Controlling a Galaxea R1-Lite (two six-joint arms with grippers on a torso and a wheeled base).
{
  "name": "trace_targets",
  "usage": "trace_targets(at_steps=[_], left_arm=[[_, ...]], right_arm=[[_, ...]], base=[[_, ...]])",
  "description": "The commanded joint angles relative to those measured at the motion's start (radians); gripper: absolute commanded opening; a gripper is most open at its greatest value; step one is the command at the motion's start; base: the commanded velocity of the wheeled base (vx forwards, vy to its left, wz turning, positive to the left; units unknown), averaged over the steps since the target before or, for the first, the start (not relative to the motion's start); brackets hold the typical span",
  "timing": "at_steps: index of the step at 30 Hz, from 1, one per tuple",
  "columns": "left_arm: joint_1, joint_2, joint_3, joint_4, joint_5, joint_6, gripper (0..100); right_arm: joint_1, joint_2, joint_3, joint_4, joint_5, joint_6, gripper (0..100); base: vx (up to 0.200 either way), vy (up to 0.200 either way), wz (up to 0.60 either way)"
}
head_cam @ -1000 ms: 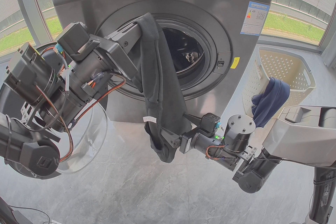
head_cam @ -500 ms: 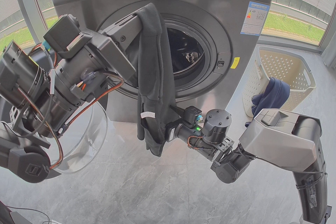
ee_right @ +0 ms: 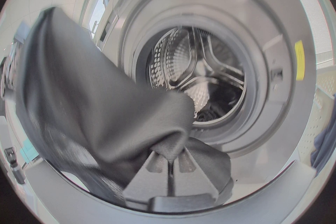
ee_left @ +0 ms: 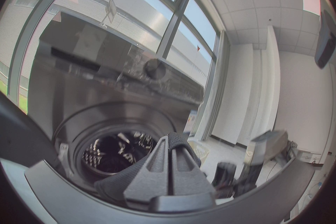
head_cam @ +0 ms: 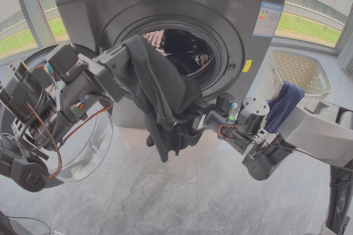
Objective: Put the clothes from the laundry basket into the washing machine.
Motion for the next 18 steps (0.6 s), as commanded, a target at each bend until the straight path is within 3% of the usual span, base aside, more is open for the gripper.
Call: trace_targets(at_steps=[1, 6, 18], left_arm=[[0.052, 0.070, 0.114, -0.009, -0.005, 0.001, 0], [0.054, 0.128, 0.174, -0.015, -0.002, 0.004, 0], [0.055, 0.219, 0.243, -0.060, -0.001, 0.008, 0]], right_arm=[[-0.024, -0.194, 0.067, 0.010, -0.009, 0.004, 0], [-0.016, -0.250, 0.079, 0.010, -0.041, 0.008, 0], [-0.015, -0.312, 0.087, 0.010, -0.044, 0.018, 0]], base=[[0.000, 0.000, 0.00], [0.000, 0.000, 0.00], [0.000, 0.000, 0.00]])
